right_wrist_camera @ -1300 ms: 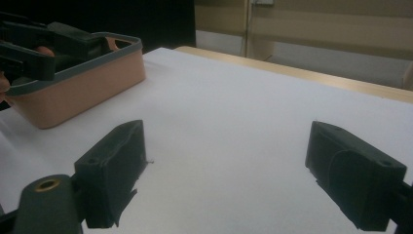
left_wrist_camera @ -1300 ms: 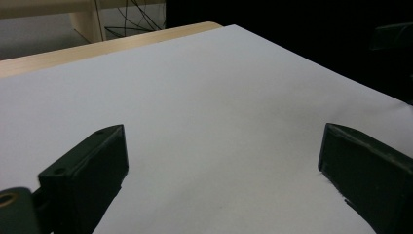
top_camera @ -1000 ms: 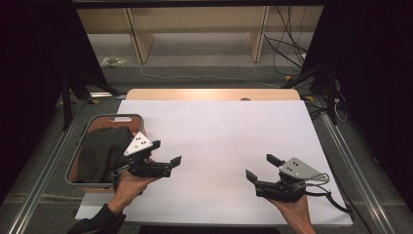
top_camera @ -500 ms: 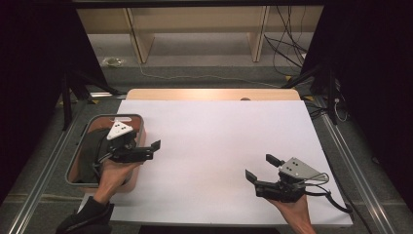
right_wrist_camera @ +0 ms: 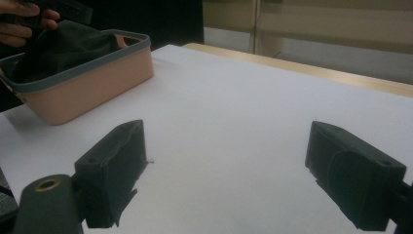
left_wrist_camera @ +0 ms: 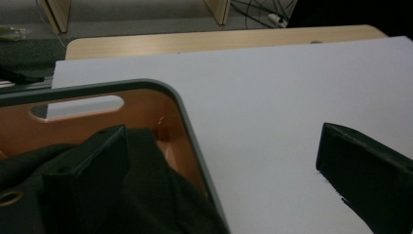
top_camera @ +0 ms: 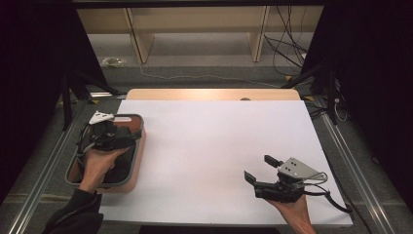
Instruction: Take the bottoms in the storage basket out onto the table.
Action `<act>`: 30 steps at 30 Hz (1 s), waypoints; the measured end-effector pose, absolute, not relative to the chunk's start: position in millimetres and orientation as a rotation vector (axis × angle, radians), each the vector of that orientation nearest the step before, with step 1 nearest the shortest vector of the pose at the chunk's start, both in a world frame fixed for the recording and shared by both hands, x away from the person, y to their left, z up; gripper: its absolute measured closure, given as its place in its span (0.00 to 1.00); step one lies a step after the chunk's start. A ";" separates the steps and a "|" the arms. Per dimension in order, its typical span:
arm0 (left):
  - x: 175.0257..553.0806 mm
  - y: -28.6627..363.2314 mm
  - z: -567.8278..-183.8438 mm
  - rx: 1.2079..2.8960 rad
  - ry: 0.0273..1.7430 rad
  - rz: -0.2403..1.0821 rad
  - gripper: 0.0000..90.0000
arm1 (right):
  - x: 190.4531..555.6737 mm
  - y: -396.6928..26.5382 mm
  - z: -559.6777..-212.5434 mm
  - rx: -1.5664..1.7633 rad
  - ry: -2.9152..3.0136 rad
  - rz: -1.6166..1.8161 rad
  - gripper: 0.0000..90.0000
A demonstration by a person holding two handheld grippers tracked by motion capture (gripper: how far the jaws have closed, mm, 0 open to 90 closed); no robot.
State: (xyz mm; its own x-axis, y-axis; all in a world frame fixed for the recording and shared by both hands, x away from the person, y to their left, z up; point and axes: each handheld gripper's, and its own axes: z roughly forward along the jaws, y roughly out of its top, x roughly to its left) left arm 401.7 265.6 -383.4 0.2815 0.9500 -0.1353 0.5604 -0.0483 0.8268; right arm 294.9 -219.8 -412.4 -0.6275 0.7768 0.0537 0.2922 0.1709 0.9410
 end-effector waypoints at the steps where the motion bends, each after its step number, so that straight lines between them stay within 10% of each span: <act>1: 402.8 268.1 -383.0 1.724 1.398 0.575 0.05 | 294.9 -219.7 -412.4 1.011 2.010 1.459 0.18; 30: 412.4 337.3 -387.1 1.845 1.653 0.444 0.00 | 297.2 -217.4 -414.7 1.005 2.083 1.453 0.18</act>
